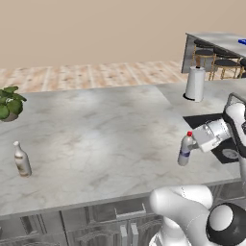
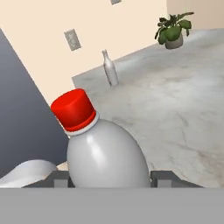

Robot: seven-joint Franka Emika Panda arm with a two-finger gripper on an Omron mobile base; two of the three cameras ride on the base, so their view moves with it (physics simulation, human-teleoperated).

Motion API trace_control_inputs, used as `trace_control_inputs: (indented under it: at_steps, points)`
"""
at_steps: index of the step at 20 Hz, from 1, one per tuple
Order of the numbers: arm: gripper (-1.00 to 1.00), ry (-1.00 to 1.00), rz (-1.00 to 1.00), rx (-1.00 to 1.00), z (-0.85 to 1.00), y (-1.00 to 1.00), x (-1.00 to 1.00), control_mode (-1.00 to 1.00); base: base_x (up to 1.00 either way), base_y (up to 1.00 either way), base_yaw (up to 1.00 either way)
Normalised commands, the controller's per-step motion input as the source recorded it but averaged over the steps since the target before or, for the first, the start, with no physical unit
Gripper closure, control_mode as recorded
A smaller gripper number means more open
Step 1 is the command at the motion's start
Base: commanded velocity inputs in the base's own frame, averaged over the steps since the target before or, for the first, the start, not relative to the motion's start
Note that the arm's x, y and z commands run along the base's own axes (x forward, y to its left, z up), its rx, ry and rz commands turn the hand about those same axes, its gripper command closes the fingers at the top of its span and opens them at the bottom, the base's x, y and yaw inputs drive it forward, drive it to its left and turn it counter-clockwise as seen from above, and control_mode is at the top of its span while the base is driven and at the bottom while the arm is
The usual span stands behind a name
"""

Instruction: Place the drinks on the dining counter in a tight cluster.

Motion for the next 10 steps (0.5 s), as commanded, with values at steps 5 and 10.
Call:
trace_control_inputs:
  at_steps: [5, 10]
  points:
    - [1.0, -0.03, 0.0, 0.0, 0.77, 0.0, -0.45, -1.0, 0.0, 0.0, 0.0]
    - [1.0, -0.17, 0.0, 0.02, 0.76, 0.0, -0.58, -1.0, 0.0, 0.0, 0.0]
